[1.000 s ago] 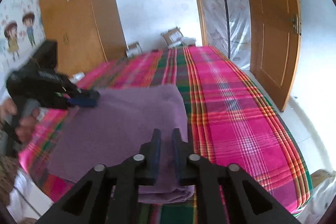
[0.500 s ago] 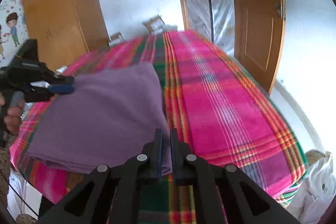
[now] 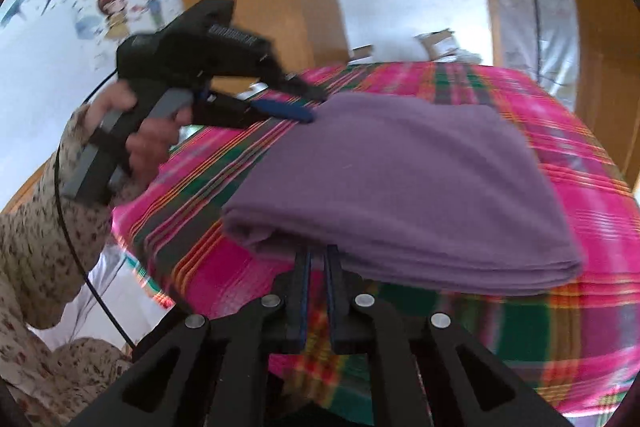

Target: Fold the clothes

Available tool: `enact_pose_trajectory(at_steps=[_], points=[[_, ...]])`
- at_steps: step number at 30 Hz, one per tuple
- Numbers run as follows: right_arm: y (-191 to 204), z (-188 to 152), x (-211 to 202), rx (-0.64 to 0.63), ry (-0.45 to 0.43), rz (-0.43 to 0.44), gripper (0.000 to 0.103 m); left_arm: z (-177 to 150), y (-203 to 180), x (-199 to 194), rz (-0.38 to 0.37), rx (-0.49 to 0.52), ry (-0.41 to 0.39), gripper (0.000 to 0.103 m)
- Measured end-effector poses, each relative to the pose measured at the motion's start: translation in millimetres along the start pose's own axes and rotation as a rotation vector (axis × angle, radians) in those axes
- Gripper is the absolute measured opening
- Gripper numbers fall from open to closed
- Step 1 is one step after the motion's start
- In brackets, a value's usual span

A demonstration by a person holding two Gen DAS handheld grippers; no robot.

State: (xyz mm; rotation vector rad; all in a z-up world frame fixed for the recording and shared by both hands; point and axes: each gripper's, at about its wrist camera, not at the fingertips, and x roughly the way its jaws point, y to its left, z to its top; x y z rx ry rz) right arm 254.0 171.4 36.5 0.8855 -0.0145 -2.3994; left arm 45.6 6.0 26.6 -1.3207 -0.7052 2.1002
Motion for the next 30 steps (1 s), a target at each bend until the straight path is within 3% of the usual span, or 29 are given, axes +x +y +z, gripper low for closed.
enact_pose_trajectory(at_steps=[4, 8, 17, 30], points=[[12, 1, 12, -0.040, 0.017, 0.045, 0.011, -5, 2, -3, -0.004, -0.003, -0.008, 0.029], [21, 5, 23, -0.046, 0.021, 0.072, 0.042, -11, 6, -7, -0.011, -0.010, -0.007, 0.029], [51, 9, 38, -0.118, 0.008, 0.149, 0.043, -12, 11, -4, -0.012, -0.013, 0.002, 0.029], [68, 7, 58, -0.184, 0.085, 0.141, 0.046, -11, 16, -3, -0.012, -0.029, -0.001, 0.029]])
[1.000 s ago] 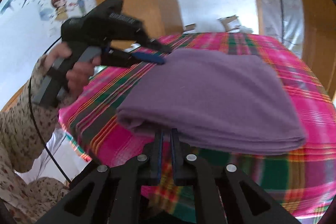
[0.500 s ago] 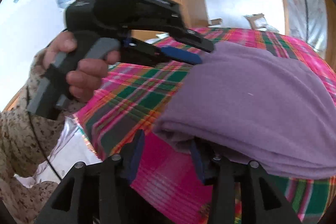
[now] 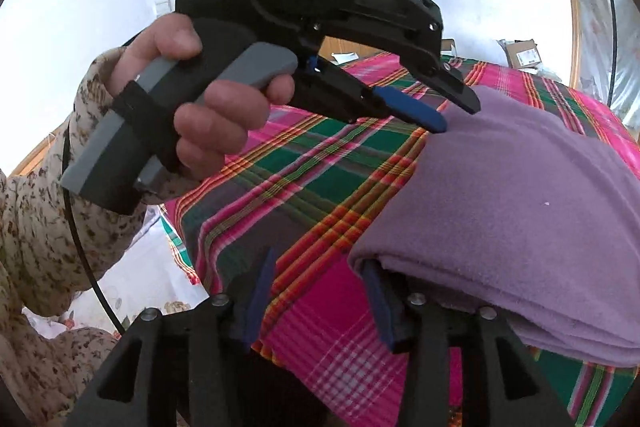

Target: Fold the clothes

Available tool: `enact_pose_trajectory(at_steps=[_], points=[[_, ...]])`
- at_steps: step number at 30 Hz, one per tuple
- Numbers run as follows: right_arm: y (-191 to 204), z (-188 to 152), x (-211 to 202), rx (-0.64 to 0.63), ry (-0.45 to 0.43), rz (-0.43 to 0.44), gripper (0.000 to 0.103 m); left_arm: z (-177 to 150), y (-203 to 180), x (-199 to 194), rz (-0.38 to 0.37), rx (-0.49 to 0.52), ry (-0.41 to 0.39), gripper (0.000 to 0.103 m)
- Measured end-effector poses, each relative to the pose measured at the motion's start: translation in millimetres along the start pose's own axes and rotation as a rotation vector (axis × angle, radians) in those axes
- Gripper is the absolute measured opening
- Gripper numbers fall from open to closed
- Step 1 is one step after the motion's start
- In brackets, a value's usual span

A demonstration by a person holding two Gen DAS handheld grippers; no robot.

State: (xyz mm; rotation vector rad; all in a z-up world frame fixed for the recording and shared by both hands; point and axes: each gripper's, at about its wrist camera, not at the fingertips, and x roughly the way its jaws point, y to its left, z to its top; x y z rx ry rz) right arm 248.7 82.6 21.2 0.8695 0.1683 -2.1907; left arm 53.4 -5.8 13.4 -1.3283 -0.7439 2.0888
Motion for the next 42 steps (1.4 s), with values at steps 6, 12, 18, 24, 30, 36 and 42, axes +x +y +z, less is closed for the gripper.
enact_pose_trajectory(at_steps=[6, 12, 18, 24, 30, 36, 42], points=[[-4, 6, -38, 0.002, -0.048, 0.024, 0.041, 10, -9, -15, 0.000, 0.020, -0.078, 0.029], [-55, 31, -80, 0.048, -0.140, -0.125, 0.029, 25, -26, -1, 0.044, 0.069, -0.081, 0.029], [-138, 50, -55, 0.186, -0.045, -0.358, 0.009, 38, -14, 31, 0.108, 0.045, -0.025, 0.027], [-170, 46, -23, 0.254, 0.043, -0.399, 0.009, 41, 2, 43, 0.135, 0.007, -0.010, 0.027], [-167, 35, -8, 0.234, 0.048, -0.424, 0.009, 37, 6, 42, 0.147, 0.047, -0.022, 0.027], [-153, 35, -22, 0.216, 0.047, -0.438, 0.009, 31, -8, 30, 0.169, 0.095, -0.049, 0.027], [-114, 36, -51, 0.159, -0.048, -0.308, 0.009, -8, -36, 5, 0.087, 0.195, -0.029, 0.027]])
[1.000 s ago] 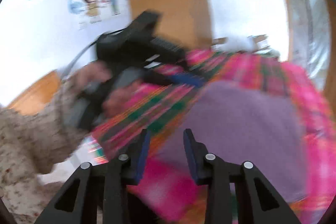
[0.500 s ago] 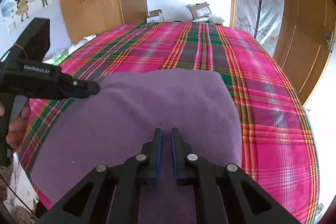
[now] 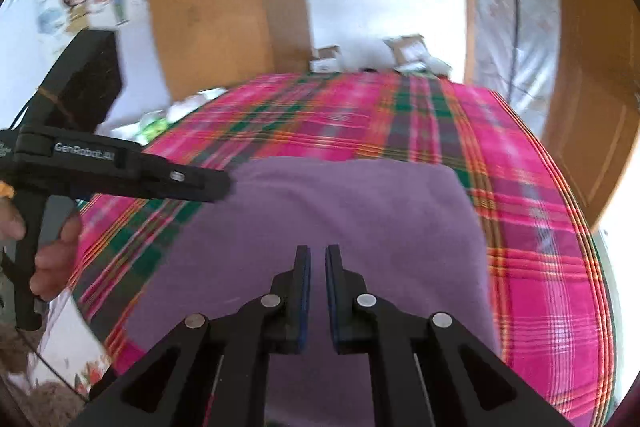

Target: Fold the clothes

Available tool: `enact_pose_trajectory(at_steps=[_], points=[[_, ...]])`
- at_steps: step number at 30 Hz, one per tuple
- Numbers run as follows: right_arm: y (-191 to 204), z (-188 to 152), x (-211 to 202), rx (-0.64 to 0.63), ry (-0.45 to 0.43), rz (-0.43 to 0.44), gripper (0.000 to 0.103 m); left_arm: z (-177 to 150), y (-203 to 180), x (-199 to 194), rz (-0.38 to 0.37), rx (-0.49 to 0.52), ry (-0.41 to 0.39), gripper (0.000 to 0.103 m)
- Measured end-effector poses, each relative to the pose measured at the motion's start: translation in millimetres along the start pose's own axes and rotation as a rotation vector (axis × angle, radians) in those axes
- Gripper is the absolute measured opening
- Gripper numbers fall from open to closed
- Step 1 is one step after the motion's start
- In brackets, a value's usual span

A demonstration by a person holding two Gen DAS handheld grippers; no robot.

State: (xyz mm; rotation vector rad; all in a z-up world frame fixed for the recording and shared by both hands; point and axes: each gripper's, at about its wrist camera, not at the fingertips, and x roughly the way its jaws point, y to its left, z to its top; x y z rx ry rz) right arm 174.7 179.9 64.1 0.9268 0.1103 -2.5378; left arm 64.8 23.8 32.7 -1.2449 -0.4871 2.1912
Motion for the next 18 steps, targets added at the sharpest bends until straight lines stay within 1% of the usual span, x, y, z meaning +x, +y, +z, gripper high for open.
enact_pose_trajectory(at_steps=[3, 5, 7, 10, 12, 14, 18], points=[[10, -9, -1, -0.018, 0.020, 0.042, 0.009, -12, -16, 8, -0.022, 0.043, 0.055, 0.027], [10, -14, 6, -0.010, 0.050, 0.044, 0.009, -19, -19, 14, 0.012, 0.060, 0.073, 0.027], [8, -20, 15, 0.014, 0.079, 0.051, 0.009, -24, -17, 16, 0.022, 0.079, 0.070, 0.026], [9, -25, 17, 0.008, 0.065, 0.040, 0.009, -27, -11, 15, 0.005, 0.073, 0.060, 0.026], [10, -27, 17, 0.013, 0.056, 0.033, 0.009, -31, -10, 19, 0.013, 0.097, 0.043, 0.023], [9, -30, 16, 0.020, 0.043, 0.035, 0.009, -36, -11, 20, 0.024, 0.122, 0.019, 0.022], [6, -28, 15, 0.020, 0.046, 0.049, 0.008, -38, -12, 14, 0.037, 0.120, 0.016, 0.022]])
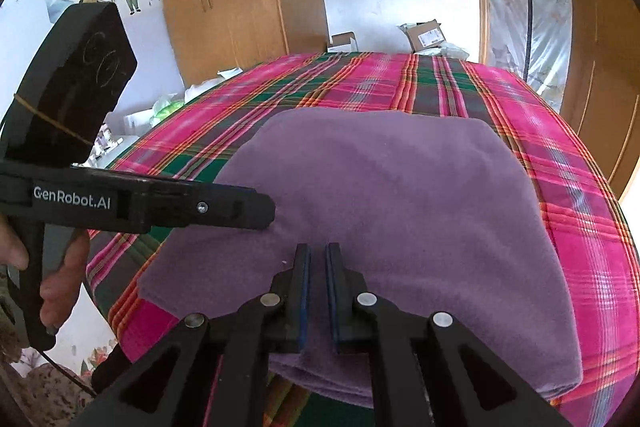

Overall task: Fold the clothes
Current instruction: 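Open both grippers and pull them back from the folded bundle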

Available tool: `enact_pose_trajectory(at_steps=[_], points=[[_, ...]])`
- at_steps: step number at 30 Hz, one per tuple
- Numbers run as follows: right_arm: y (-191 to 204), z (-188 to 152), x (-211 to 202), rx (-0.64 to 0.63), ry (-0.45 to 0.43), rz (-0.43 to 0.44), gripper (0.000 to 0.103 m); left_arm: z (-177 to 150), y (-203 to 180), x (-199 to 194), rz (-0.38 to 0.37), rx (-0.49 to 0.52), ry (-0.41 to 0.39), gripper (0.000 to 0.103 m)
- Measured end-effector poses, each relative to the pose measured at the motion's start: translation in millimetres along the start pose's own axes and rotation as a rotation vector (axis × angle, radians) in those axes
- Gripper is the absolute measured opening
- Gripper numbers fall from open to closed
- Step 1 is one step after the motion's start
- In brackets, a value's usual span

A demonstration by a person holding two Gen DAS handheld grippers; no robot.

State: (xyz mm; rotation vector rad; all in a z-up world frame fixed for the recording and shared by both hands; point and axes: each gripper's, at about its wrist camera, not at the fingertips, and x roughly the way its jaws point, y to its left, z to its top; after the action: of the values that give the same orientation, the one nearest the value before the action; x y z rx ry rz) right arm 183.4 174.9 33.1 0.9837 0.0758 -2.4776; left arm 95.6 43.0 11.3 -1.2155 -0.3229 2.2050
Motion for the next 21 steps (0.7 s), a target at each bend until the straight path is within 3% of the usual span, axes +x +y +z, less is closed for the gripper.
enact_pose_trajectory(at_steps=[3, 6, 10, 18, 21], points=[[-4, 5, -12, -0.007, -0.005, -0.026, 0.008, 5, -5, -6, 0.014, 0.022, 0.005, 0.023], [-21, 9, -29, 0.006, -0.044, -0.104, 0.008, 9, -8, -11, 0.022, 0.048, -0.004, 0.024], [-52, 7, -25, 0.067, 0.018, -0.170, 0.008, 8, -2, 0, 0.030, 0.033, 0.025, 0.024], [-66, -6, -20, 0.107, -0.004, -0.122, 0.007, 6, -2, 9, 0.028, 0.046, 0.012, 0.024], [-68, 1, -23, 0.111, 0.026, -0.111, 0.006, 10, -2, 5, 0.022, 0.030, 0.034, 0.024]])
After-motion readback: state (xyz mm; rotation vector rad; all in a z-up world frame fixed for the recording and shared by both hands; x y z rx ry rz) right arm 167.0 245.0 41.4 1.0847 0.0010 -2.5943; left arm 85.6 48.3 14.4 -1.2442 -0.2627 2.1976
